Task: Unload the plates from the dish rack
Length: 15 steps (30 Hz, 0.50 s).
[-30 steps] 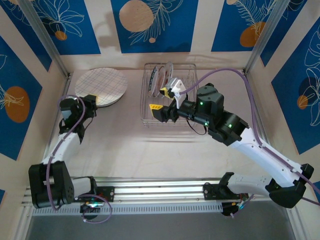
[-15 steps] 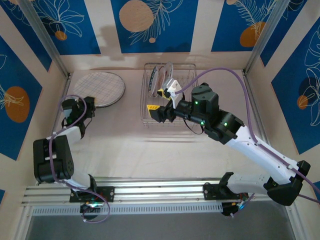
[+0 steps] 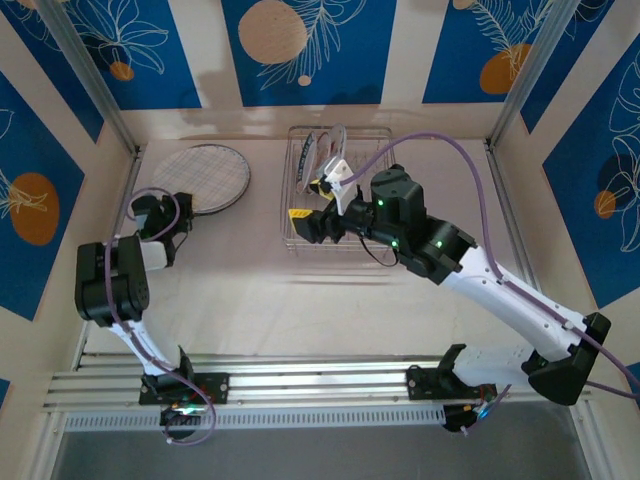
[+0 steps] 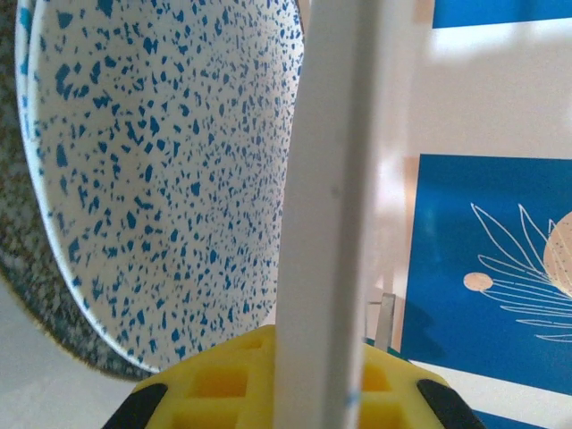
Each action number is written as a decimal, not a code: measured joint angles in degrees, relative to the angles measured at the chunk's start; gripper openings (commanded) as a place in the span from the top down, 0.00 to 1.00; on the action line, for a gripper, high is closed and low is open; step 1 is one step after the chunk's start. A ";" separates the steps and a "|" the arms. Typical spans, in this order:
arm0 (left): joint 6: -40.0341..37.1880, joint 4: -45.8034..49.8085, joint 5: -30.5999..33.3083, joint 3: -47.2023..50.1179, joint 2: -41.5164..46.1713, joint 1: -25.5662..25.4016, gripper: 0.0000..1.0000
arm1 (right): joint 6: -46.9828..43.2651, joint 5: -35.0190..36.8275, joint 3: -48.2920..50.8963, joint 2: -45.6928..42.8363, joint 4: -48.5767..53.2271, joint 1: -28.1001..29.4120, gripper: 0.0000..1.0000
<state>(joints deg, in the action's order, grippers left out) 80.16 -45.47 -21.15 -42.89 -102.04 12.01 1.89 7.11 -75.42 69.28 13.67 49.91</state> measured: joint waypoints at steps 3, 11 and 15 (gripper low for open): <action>0.02 -1.03 -0.07 -1.36 -2.43 0.13 1.00 | 0.15 0.07 0.00 0.52 -0.02 0.00 0.27; -0.02 -1.68 -0.35 -5.51 -6.73 0.31 1.00 | 0.17 0.24 -0.35 0.83 -0.42 -0.02 0.27; -0.39 -1.60 -0.76 -7.34 -8.17 0.35 1.00 | 0.17 0.42 -0.39 0.83 -0.42 -0.07 0.27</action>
<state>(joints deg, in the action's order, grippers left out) 79.77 -47.07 -21.91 -50.24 -110.21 12.36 2.07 7.53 -75.81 70.11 13.26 49.84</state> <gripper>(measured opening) 0.101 0.733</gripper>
